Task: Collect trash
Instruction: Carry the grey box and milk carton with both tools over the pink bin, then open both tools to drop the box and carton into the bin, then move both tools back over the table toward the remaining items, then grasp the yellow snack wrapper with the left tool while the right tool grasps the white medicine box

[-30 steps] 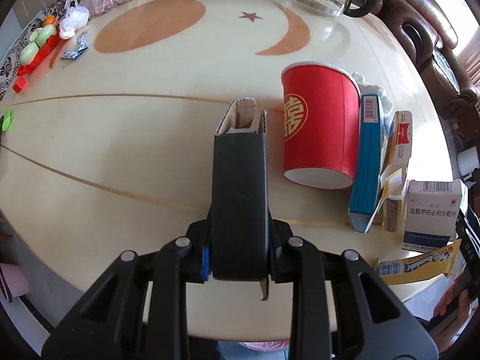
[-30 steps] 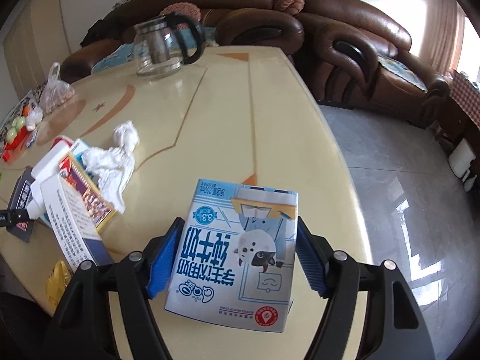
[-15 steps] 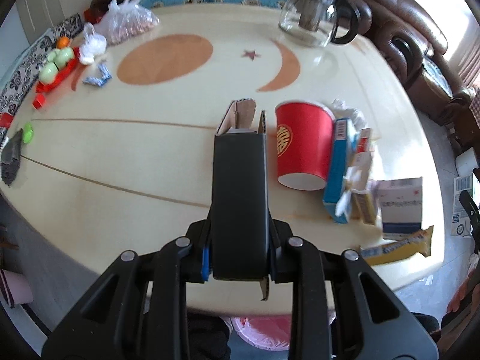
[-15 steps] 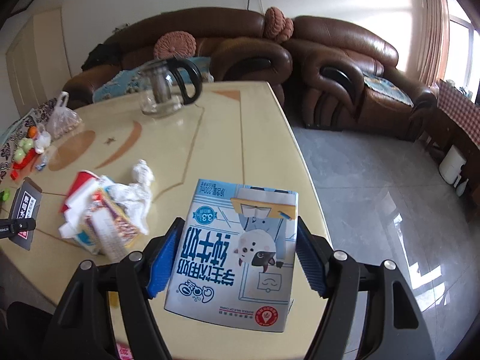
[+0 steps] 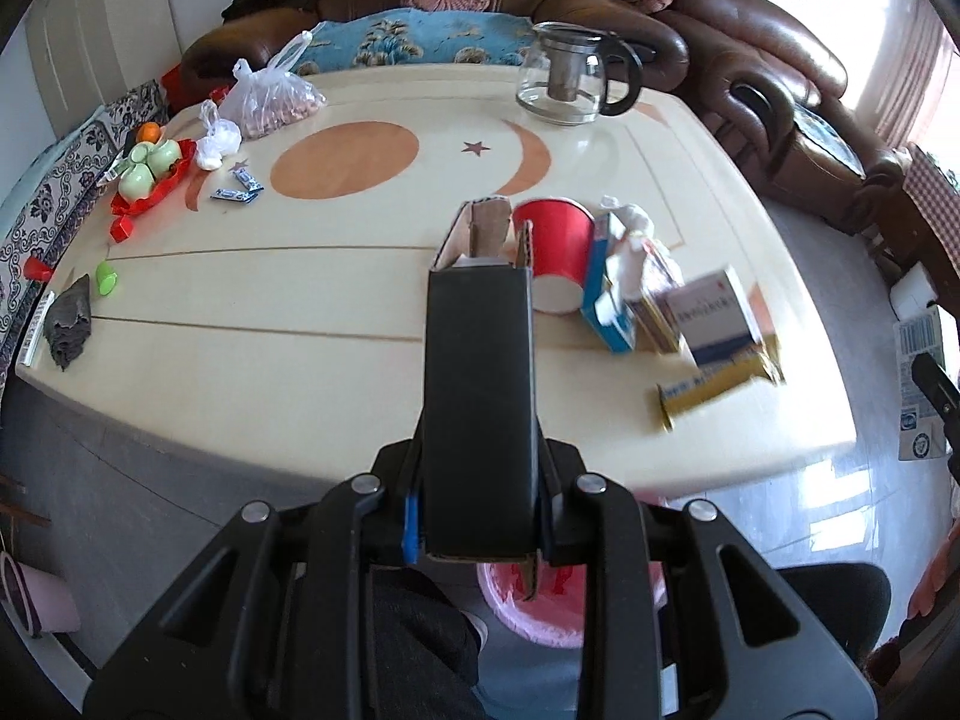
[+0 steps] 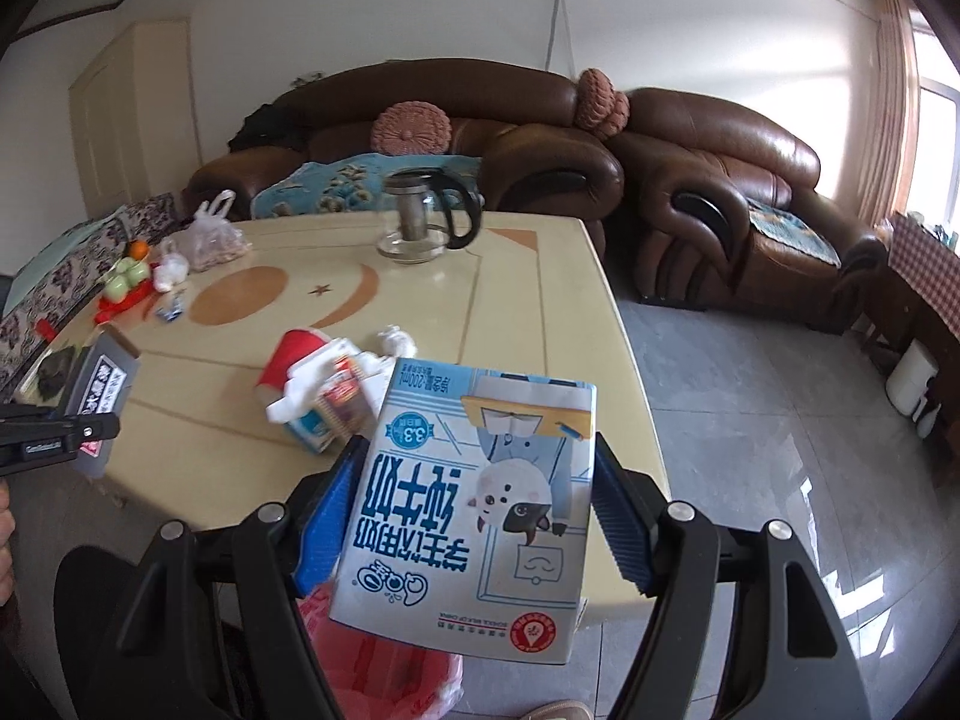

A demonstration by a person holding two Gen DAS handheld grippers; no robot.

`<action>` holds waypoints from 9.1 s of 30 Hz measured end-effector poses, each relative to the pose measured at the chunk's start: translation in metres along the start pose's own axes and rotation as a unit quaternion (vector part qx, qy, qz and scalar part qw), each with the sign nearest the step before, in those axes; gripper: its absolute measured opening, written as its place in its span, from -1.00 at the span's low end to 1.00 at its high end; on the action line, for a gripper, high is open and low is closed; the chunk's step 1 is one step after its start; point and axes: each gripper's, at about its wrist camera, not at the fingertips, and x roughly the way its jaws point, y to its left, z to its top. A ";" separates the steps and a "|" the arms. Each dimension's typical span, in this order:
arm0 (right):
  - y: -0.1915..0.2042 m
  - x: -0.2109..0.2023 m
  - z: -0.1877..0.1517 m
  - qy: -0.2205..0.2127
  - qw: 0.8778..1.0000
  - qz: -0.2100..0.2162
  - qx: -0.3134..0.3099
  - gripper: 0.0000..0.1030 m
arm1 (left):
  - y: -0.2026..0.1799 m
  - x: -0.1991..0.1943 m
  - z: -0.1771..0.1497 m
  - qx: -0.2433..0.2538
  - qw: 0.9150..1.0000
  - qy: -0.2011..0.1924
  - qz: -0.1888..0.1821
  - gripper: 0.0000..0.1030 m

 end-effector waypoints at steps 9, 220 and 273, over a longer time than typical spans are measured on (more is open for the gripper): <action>0.038 -0.045 -0.023 -0.007 0.999 0.029 -0.030 0.35 | -0.007 -0.029 -0.037 0.015 1.000 -0.012 -0.014 -0.48; 0.005 0.198 0.050 0.206 0.946 0.211 -0.139 0.86 | -0.163 0.088 0.007 0.374 0.891 0.112 -0.230 0.80; -0.022 0.239 0.039 0.205 0.958 0.188 -0.075 -0.60 | -0.209 0.137 -0.014 0.351 0.903 0.151 -0.195 -0.60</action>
